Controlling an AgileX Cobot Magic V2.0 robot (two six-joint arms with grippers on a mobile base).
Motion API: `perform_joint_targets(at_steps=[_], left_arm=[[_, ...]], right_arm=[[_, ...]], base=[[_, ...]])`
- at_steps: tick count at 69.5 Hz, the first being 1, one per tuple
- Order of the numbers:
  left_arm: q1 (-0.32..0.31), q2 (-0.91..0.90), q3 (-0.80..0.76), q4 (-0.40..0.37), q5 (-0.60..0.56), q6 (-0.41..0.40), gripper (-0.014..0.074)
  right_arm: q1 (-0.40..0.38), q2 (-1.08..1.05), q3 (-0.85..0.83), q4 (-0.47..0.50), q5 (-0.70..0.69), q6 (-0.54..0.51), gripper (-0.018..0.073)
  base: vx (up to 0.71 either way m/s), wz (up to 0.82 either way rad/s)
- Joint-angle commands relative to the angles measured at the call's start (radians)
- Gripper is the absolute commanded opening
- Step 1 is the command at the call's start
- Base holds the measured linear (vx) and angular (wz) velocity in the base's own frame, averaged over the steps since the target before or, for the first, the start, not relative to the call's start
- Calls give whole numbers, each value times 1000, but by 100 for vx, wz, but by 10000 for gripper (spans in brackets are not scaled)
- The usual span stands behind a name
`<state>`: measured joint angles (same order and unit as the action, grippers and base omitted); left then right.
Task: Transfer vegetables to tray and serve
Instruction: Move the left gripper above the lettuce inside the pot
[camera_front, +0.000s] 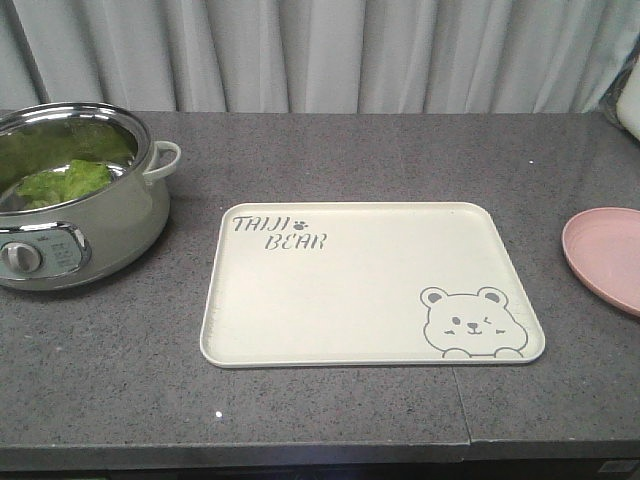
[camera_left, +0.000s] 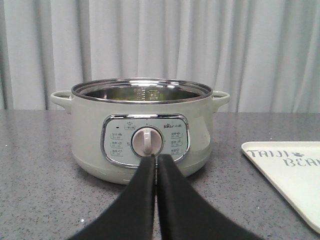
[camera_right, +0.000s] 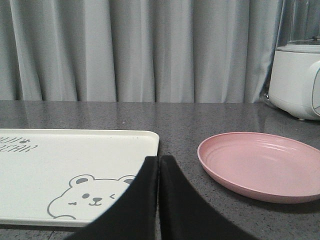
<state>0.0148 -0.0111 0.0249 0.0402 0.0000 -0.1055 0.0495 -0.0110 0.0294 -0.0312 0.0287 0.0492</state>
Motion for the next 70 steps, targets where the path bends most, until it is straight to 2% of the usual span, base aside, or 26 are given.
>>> perform_joint_targets(at_steps=[1, 70], left_arm=[[2, -16, 23, -7, -63, -2, -6], [2, -16, 23, -7, -63, -2, -6]], right_arm=[[-1, -4, 7, -3, -75, -7, -4], [-1, -4, 7, -3, -75, -7, -4]], base=[[3, 2], [0, 0]])
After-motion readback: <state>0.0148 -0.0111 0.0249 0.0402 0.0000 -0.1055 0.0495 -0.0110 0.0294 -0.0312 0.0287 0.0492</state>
